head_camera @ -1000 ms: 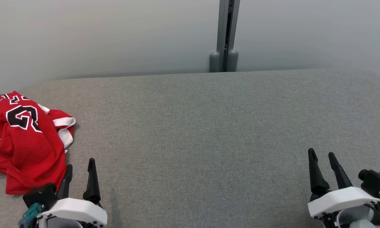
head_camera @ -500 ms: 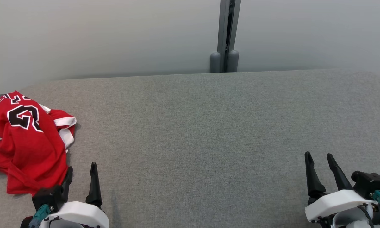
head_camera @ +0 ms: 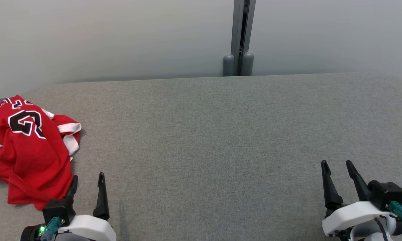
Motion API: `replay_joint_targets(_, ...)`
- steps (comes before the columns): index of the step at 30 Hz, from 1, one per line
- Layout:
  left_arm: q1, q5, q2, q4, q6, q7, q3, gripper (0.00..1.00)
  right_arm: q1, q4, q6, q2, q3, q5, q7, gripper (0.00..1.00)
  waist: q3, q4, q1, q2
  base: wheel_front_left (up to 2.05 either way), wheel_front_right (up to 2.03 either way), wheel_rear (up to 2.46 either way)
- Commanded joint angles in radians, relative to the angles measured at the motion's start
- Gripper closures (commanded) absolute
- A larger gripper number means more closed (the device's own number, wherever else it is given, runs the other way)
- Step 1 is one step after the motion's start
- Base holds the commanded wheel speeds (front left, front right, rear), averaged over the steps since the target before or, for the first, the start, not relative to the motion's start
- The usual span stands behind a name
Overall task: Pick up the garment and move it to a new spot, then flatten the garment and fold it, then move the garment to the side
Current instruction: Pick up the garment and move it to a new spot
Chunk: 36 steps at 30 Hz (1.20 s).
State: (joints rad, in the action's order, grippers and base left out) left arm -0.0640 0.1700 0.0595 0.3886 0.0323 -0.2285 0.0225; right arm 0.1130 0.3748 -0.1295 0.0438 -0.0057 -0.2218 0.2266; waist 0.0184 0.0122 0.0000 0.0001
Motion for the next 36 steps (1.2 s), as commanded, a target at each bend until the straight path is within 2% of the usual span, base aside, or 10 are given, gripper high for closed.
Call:
replay_joint_targets(1,-0.008,-0.021,0.009,-0.001,0.007,-0.007,0.003,0.0,0.01,0.002,-0.002,0.009,-0.003,0.021,0.01,0.0,0.0,0.0,0.0,-0.0001,0.0,0.0,0.0)
replay_joint_targets(11,-0.009,-0.097,0.007,0.005,0.012,-0.026,0.005,0.0,0.01,0.007,-0.002,0.01,-0.008,0.101,0.028,0.0,0.005,0.01,0.0,-0.0001,0.0,0.0,0.0)
replay_joint_targets(16,-0.011,-0.13,0.006,0.006,0.019,-0.034,0.01,0.0,0.015,0.003,-0.002,0.01,0.006,0.139,0.036,0.0,0.013,0.039,0.0,-0.0001,0.0,0.0,0.0)
replay_joint_targets(25,-0.013,-0.132,0.006,0.01,0.029,-0.038,0.037,0.0,0.028,0.004,-0.002,0.01,0.05,0.134,0.04,0.0,0.032,0.178,0.0,-0.0001,0.0,0.0,0.0)
replay_joint_targets(26,-0.011,-0.132,0.008,0.01,0.029,-0.037,0.048,0.0,0.033,0.006,-0.001,0.01,0.067,0.132,0.04,0.0,0.035,0.215,0.0,-0.0001,0.0,0.0,0.0)
replay_joint_targets(31,0.004,-0.125,0.015,0.02,0.031,-0.037,0.082,0.0,0.043,0.016,-0.001,0.01,0.113,0.124,0.04,0.0,0.035,0.303,0.0,-0.0001,0.0,0.0,0.0)
replay_joint_targets(36,0.019,-0.119,0.02,0.019,0.024,-0.037,0.113,0.0,0.043,0.028,-0.001,0.011,0.153,0.107,0.04,0.0,0.029,0.363,0.0,-0.0001,0.0,0.0,0.0)
